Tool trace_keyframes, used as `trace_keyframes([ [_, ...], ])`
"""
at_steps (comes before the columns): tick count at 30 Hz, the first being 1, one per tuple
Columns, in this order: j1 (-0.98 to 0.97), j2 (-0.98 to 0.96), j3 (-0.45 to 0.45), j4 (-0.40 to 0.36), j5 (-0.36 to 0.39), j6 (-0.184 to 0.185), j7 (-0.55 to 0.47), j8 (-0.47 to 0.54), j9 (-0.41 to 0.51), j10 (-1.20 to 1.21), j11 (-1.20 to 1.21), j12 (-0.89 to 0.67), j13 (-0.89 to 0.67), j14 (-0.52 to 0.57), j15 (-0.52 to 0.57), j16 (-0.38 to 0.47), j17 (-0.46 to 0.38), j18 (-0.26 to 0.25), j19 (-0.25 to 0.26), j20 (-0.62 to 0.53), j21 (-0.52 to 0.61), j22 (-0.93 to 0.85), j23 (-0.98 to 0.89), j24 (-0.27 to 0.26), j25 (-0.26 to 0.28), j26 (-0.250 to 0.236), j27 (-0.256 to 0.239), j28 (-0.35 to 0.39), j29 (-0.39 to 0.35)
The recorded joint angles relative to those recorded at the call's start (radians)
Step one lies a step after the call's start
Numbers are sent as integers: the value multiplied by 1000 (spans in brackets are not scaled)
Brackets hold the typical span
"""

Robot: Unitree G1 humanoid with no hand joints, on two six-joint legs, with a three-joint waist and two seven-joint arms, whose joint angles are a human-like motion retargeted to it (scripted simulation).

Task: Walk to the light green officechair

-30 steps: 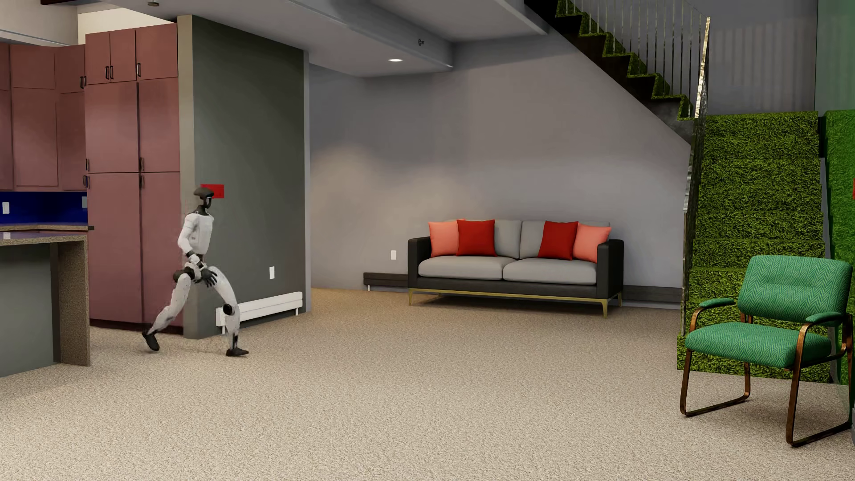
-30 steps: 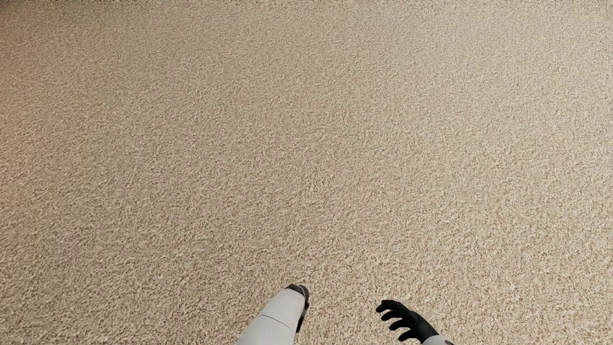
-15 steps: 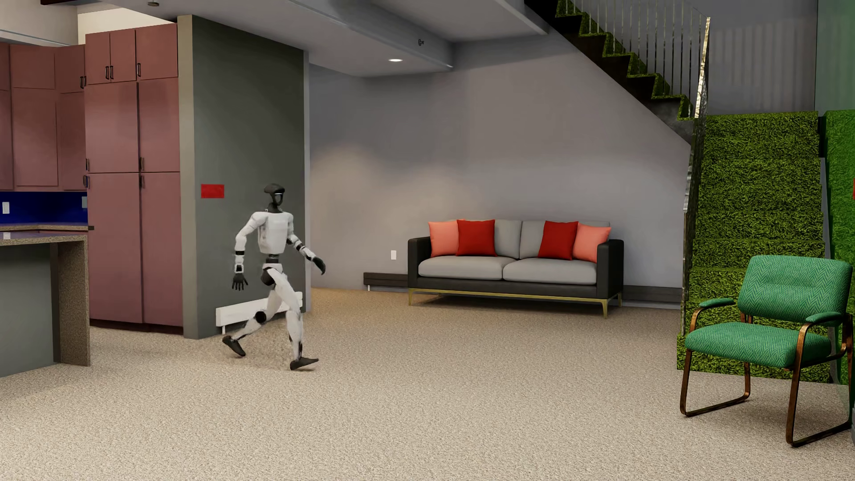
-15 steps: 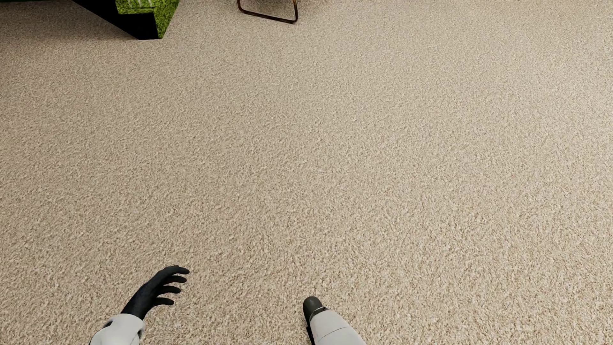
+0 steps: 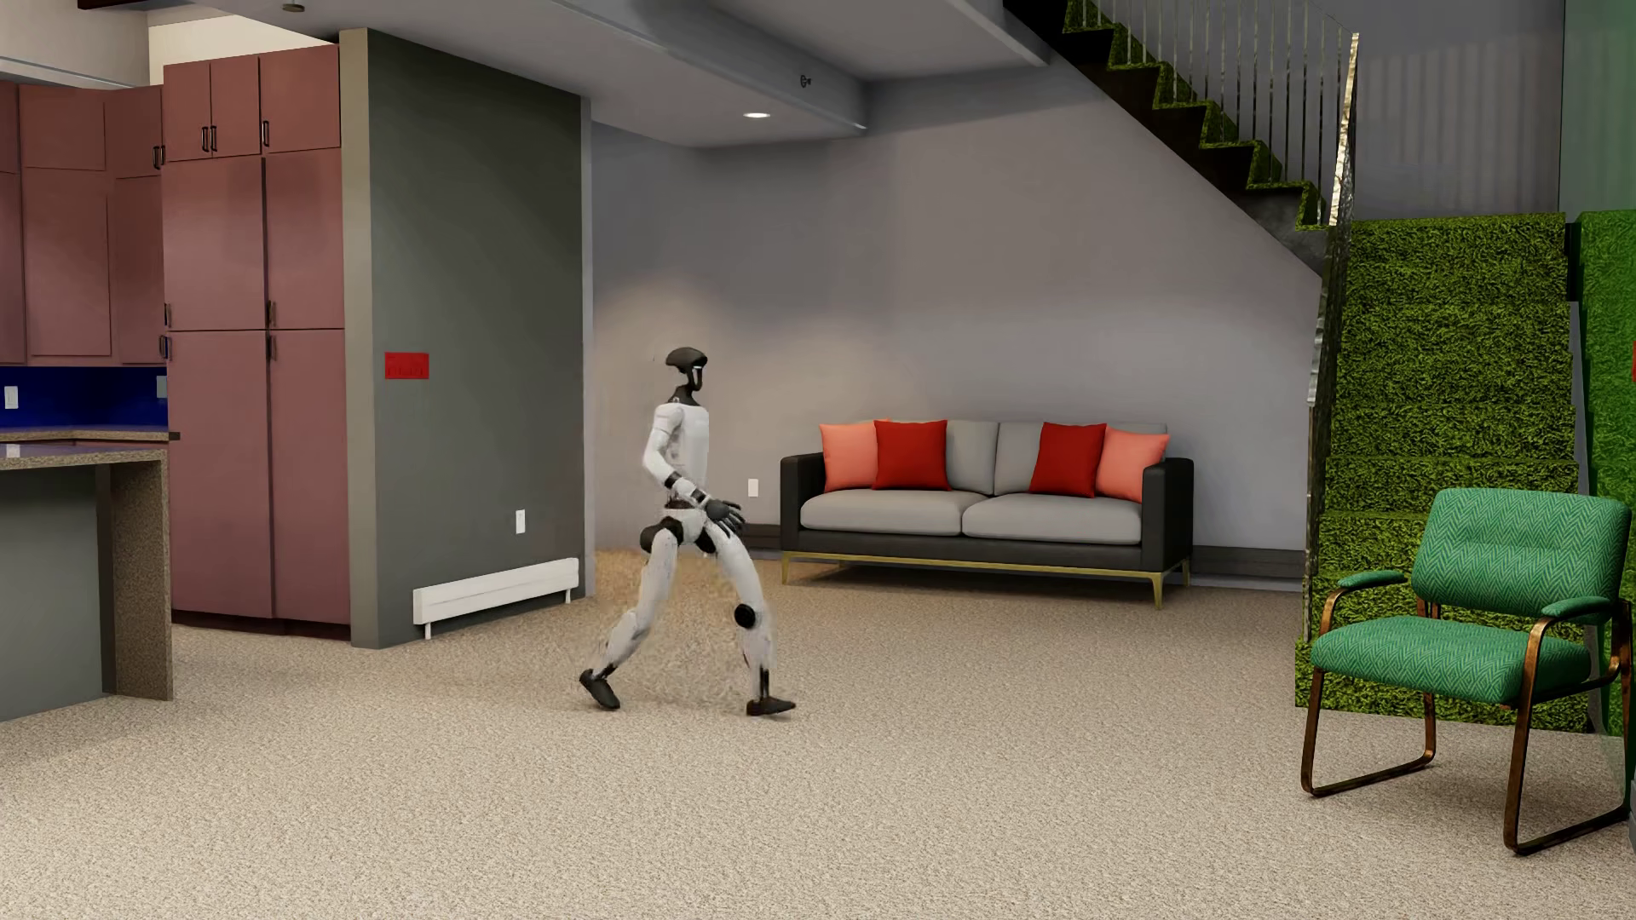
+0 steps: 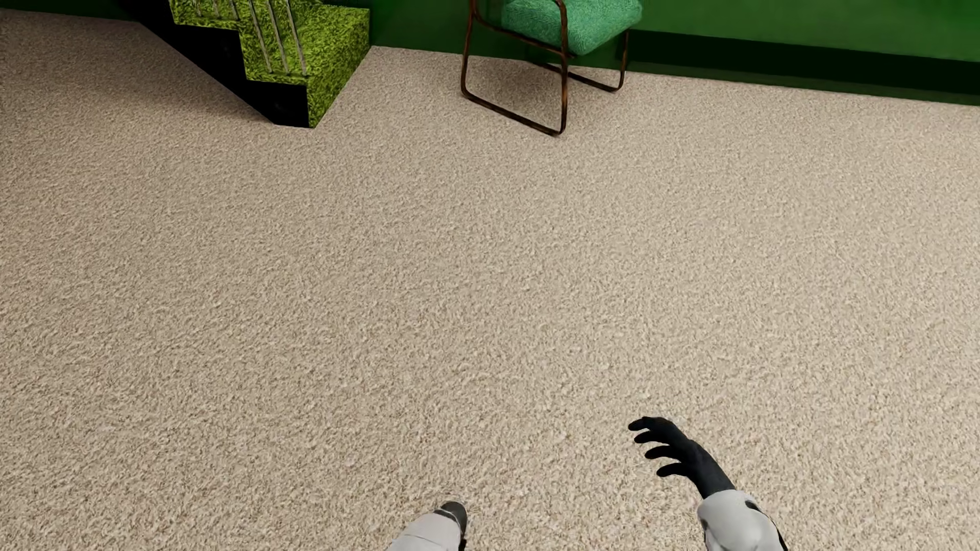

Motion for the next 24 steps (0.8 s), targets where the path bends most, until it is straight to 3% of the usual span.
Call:
trace_keyframes([
  [1, -4, 35, 28, -15, -33, -10, 0, 0, 1, 102, 69, 8, 13, 50, 78, 10, 2, 0, 0, -2, -15, 22, 2, 0, 0, 0, 0, 0, 0],
  [2, -68, -11, 19, -46, -65, -44, 0, 0, -25, 239, 210, 7, 31, 117, 232, 10, 24, 0, 0, 7, -17, 45, 24, 0, 0, 0, 0, 0, 0],
  [3, -31, -35, -5, -113, -112, -80, 0, 0, -2, 355, 377, -20, 61, 71, 424, 17, 46, 0, 0, -13, -1, 88, 78, 0, 0, 0, 0, 0, 0],
  [4, 44, -120, -38, -136, -95, -62, 0, 0, 14, 384, 614, -55, 89, 0, 542, 6, 56, 0, 0, -29, 68, 87, 129, 0, 0, 0, 0, 0, 0],
  [5, 138, -221, -81, -171, -92, -64, 0, 0, 28, 361, 806, -79, 85, -31, 506, -2, 71, 0, 0, -21, 152, 30, 217, 0, 0, 0, 0, 0, 0],
  [6, 235, -330, -154, -185, -63, -43, 0, 0, 37, 307, 918, -112, 79, -32, 440, -13, 88, 0, 0, -26, 259, -34, 339, 0, 0, 0, 0, 0, 0],
  [7, 339, -427, -224, -191, -25, -5, 0, 0, 43, 243, 929, -150, 142, -26, 423, -37, 100, 0, 0, 9, 250, -120, 357, 0, 0, 0, 0, 0, 0],
  [8, 450, -509, -298, -194, -3, 9, 0, 0, 54, 175, 846, -174, 192, -22, 458, -38, 132, 0, 0, 41, 246, -229, 455, 0, 0, 0, 0, 0, 0],
  [9, 532, -591, -353, -176, 26, 36, 0, 0, 51, 122, 674, -220, 214, -7, 547, -39, 112, 0, 0, 46, 400, -320, 520, 0, 0, 0, 0, 0, 0],
  [10, 606, -654, -419, -160, 34, 50, 0, 0, 54, 81, 457, -262, 258, 1, 635, -38, 110, 0, 0, 67, 438, -426, 555, 0, 0, 0, 0, 0, 0],
  [11, 690, -689, -464, -142, 35, 57, 0, 0, 53, 44, 248, -292, 308, -23, 615, -34, 109, 0, 0, 113, 471, -527, 582, 0, 0, 0, 0, 0, 0],
  [12, 745, -727, -509, -138, 17, 55, 0, 0, 42, 18, 74, -340, 347, -46, 400, -23, 105, 0, 0, 132, 495, -600, 605, 0, 0, 0, 0, 0, 0],
  [13, 779, -771, -557, -131, -10, 44, 0, 0, 33, 25, 20, -383, 381, -74, 94, -10, 96, 0, 0, 163, 533, -654, 605, 0, 0, 0, 0, 0, 0],
  [14, 823, -799, -598, -106, -23, 49, 0, 0, 29, 30, 36, -410, 413, -87, -57, 0, 91, 0, 0, 198, 517, -697, 597, 0, 0, 0, 0, 0, 0],
  [15, 873, -816, -657, -95, -43, 37, 0, 0, 39, 42, 37, -417, 431, -63, -24, 4, 81, 0, 0, 232, 547, -715, 610, 0, 0, 0, 0, 0, 0],
  [16, 924, -838, -658, -75, -5, 53, 0, 0, 27, 65, 56, -401, 454, 0, 139, 1, 76, 0, 0, 253, 553, -707, 622, 0, 0, 0, 0, 0, 0],
  [17, 909, -853, -676, -37, 29, 67, 0, 0, 6, 157, 80, -374, 473, 130, 380, -3, 83, 0, 0, 270, 514, -686, 633, 0, 0, 0, 0, 0, 0],
  [18, 853, -877, -646, 7, 81, 101, 0, 0, -5, 325, 172, -357, 472, 304, 522, -18, 88, 0, 0, 245, 526, -628, 654, 0, 0, 0, 0, 0, 0],
  [19, 808, -823, -626, 23, 119, 113, 0, 0, 13, 493, 239, -332, 459, 419, 538, -37, 87, 0, 0, 212, 524, -540, 666, 0, 0, 0, 0, 0, 0],
  [20, 685, -774, -601, 49, 171, 128, 0, 0, 34, 705, 252, -340, 409, 388, 525, -42, 96, 0, 0, 155, 493, -443, 669, 0, 0, 0, 0, 0, 0],
  [21, 585, -675, -556, 45, 199, 128, 0, 0, 57, 845, 221, -353, 348, 232, 468, -50, 99, 0, 0, 78, 498, -334, 652, 0, 0, 0, 0, 0, 0],
  [22, 490, -564, -500, 24, 209, 116, 0, 0, 57, 901, 165, -342, 311, 69, 397, -56, 91, 0, 0, 7, 456, -243, 581, 0, 0, 0, 0, 0, 0],
  [24, 340, -375, -346, -42, 155, 59, 0, 0, 53, 783, 78, -266, 207, -38, 250, -47, 91, 0, 0, -46, 391, -145, 467, 0, 0, 0, 0, 0, 0],
])
